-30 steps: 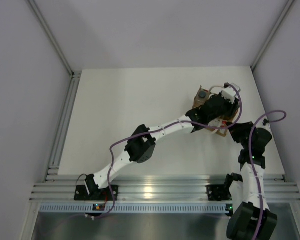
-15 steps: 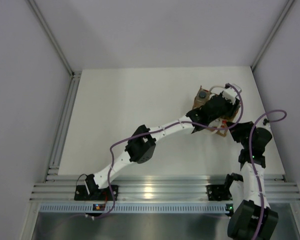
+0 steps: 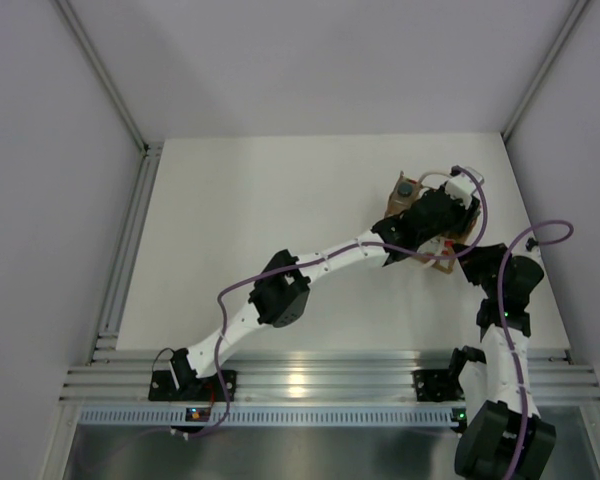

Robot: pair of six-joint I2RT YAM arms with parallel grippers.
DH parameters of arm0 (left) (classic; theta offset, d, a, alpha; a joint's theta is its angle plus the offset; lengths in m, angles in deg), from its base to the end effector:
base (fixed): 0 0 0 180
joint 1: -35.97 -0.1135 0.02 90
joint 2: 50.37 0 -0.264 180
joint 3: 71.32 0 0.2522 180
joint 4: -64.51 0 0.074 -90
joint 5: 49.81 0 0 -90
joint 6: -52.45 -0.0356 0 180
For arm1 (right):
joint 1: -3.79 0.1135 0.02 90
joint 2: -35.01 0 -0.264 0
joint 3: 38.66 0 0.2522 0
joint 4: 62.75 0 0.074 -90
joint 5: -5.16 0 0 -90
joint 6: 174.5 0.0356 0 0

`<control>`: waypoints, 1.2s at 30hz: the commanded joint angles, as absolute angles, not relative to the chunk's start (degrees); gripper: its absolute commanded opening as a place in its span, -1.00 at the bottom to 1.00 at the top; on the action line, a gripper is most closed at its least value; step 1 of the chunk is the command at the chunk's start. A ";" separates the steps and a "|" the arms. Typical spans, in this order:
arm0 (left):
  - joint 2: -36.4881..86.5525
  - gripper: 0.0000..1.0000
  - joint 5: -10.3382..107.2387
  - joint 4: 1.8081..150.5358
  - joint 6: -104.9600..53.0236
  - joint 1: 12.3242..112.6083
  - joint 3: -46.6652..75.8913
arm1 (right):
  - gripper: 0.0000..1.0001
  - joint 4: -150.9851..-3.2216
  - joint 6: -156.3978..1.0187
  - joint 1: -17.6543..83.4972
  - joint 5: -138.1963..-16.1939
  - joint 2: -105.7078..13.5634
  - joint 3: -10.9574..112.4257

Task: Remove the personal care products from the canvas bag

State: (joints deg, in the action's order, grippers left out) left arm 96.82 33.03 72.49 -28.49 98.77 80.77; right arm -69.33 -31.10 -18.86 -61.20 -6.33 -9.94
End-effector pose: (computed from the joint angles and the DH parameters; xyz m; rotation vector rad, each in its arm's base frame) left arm 0.2793 -0.5337 0.2722 0.6751 1.5543 -0.8550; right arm 0.1611 -0.0517 0.1977 0.9615 1.6949 0.7521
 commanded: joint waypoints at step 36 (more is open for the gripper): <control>77.77 -1.00 32.45 58.67 -29.72 101.01 85.18 | -0.84 -75.01 -32.82 -19.23 -63.74 -5.33 -12.51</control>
State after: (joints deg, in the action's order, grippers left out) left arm 89.63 31.72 73.63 -29.19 99.71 80.77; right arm -70.09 -31.36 -18.86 -62.09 -4.41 -10.68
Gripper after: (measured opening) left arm 0.433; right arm 0.091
